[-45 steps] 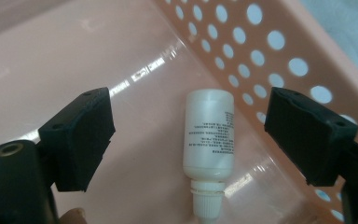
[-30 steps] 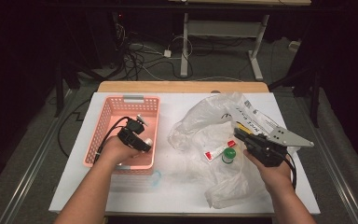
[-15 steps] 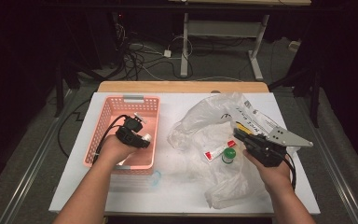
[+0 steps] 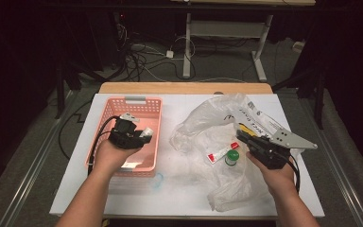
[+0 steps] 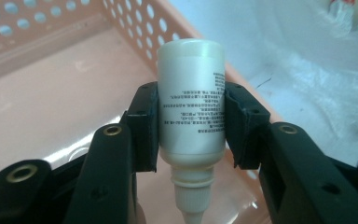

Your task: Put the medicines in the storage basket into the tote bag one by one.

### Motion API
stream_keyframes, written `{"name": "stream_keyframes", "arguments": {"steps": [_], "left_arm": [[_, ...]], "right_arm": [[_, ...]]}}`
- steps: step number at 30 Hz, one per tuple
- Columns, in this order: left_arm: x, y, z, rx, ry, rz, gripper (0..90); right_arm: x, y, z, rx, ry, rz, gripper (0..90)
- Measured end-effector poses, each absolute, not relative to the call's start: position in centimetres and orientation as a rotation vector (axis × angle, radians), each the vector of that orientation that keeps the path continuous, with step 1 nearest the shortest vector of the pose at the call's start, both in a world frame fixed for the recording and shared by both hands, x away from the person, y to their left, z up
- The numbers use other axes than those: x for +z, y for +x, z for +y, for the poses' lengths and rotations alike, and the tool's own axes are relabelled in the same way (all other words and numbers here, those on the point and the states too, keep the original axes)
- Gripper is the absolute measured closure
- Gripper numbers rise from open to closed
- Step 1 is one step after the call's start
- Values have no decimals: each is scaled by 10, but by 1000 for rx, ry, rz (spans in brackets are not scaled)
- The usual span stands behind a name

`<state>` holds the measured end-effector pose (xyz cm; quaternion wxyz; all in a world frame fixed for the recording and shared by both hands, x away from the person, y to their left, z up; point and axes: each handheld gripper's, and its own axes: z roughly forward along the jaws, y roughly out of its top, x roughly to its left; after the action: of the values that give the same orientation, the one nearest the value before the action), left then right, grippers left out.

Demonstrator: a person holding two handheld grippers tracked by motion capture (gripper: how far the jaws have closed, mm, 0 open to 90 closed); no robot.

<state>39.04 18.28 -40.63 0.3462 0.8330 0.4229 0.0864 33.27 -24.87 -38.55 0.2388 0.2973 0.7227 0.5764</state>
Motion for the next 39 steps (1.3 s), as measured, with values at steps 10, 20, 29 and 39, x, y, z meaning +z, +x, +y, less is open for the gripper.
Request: {"name": "stream_keyframes", "arguments": {"steps": [10,20,29,39], "left_arm": [[-398,363,179,246,2027,1009,582],[-393,336,163,234,1993,906,582],[-400,321,148,211,2025,861,582],[-408,310,122,182,2075,768,582]], "right_arm": [[-386,332,-248,1582,818,1978,900],[-386,332,-247,1575,803,1984,900],[-385,332,-249,1576,802,1979,900],[-384,330,-250,1582,811,1977,900]]}}
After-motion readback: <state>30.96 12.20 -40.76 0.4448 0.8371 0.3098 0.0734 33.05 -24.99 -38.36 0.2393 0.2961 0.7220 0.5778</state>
